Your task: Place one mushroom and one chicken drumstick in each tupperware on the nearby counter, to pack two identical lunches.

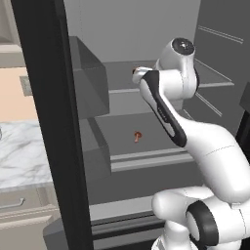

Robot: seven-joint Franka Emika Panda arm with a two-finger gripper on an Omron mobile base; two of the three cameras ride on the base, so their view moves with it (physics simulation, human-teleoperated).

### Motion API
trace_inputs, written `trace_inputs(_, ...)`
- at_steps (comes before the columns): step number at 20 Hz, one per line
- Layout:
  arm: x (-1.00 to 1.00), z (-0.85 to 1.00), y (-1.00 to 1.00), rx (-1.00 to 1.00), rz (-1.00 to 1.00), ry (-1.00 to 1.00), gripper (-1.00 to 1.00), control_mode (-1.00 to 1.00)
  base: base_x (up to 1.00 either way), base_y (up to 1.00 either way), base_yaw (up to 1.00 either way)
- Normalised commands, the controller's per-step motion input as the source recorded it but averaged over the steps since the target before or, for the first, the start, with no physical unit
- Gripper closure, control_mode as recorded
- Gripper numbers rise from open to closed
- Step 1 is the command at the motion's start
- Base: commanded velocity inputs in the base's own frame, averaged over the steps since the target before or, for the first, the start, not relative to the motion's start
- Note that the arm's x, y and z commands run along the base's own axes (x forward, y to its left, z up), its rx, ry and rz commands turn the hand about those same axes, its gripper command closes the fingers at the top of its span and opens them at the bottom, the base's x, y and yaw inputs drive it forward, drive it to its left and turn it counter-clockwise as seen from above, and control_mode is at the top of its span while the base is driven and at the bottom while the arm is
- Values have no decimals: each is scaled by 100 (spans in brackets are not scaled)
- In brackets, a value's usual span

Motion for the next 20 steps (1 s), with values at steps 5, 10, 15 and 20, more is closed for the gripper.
trace_inputs(5,58,0,18,-1,0,6,-100,-100,0,0,0)
trace_inputs(10,57,-3,5,-6,0,0,-100,-100,0,0,0)
trace_inputs(15,41,-18,0,-6,0,0,-100,-100,0,0,0)
trace_inputs(20,-10,-28,0,-4,0,0,-100,-100,0,0,0)
